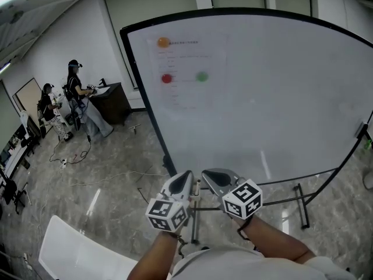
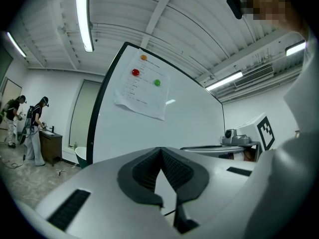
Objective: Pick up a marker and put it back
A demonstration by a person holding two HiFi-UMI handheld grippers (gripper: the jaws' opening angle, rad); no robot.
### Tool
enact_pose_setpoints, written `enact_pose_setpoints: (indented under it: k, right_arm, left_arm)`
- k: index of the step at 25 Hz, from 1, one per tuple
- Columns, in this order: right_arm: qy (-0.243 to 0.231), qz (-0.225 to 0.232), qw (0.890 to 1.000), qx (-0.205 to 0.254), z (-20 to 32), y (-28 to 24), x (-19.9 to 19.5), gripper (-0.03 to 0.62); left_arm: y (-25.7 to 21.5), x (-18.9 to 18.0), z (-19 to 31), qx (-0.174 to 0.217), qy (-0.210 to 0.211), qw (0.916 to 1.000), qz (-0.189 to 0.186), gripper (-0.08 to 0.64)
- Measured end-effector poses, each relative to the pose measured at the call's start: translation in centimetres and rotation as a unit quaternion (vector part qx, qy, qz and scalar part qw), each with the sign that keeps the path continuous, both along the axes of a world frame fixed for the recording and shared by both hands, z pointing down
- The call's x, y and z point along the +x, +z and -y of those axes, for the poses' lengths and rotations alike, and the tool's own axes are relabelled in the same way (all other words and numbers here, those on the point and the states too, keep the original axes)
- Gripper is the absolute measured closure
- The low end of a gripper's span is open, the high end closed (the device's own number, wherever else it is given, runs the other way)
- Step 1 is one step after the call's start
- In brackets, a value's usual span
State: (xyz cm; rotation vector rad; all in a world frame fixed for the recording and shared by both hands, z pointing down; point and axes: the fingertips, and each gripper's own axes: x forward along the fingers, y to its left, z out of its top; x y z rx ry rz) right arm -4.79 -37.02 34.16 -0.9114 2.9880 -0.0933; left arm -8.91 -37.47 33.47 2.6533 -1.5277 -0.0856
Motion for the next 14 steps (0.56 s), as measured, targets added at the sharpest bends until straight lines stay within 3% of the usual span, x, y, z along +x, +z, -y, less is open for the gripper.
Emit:
enact_pose_setpoints:
  k: [14]
  right_arm:
    - [0.009, -0.002, 1.0, 0.002, 1.7, -0.7, 0.3, 0.591]
  left_arm:
    - [0.4, 0.1, 1.5, -0.006, -0.002, 0.9999, 0.012, 0.555]
